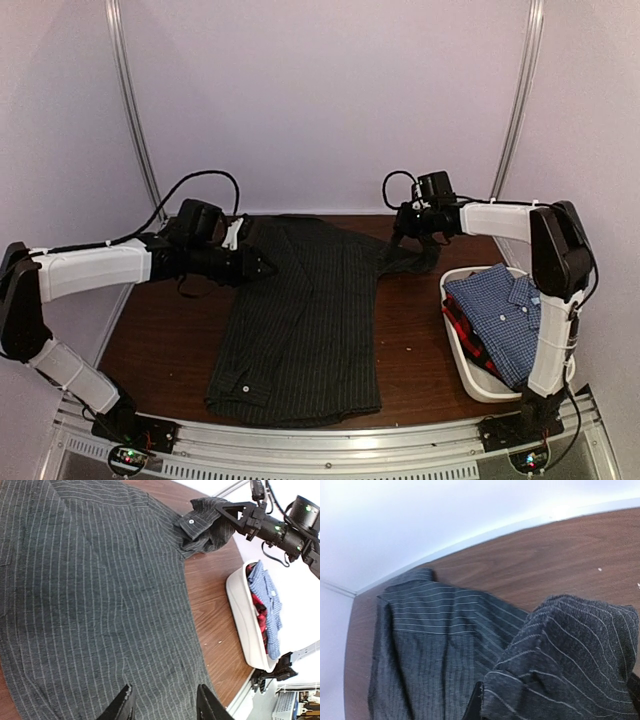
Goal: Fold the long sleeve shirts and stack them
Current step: Pick up the sleeve from the center of the board, then pass from the right arm to the left
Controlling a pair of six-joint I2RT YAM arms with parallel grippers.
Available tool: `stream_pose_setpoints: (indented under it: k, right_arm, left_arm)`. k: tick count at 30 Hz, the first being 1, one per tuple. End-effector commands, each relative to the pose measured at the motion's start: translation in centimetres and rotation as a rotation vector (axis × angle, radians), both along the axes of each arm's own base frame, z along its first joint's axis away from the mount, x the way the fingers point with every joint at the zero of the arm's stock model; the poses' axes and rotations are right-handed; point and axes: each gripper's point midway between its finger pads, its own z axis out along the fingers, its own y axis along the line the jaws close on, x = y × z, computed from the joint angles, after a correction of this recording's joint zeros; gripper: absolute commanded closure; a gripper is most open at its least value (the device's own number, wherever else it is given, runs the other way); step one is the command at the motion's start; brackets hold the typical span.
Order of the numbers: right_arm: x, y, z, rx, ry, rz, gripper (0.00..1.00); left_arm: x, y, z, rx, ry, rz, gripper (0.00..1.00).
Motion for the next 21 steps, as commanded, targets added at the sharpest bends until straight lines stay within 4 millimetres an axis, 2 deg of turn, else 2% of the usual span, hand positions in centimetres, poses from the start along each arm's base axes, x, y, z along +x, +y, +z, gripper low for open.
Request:
stream_pose_setpoints:
  k: [1,9,14,18,21]
  right_arm:
    - [-2.0,4.9,7.5,0.163,-0.134,0.119,1.0]
    - [-6.5,11.3,11.7,0.367,-0.176,0.294,1.0]
    - [-9.5,15.5,13.7,0.484,-0.183,0.431,1.0]
    - [-11.4,17.8,14.5,0.537,-0.189,0.504,1.0]
    - [-12.7,18.8,15.0,0.583,-0.188,0.543,1.0]
  left_arm:
    - [0.2,-1.7,1.4,-0.109,-0.028,-0.04,0.57]
    - [0.7,-3.2,1.5,-0.202,-0.031,-0.064,0.55]
    - [1.0,-3.9,1.8,-0.254,-0.048,-0.082,0.53]
    - [1.1,-4.4,1.4,-0.294,-0.03,-0.088,0.5]
    - [1.1,-4.7,1.0,-0.336,0.003,-0.074,0.46]
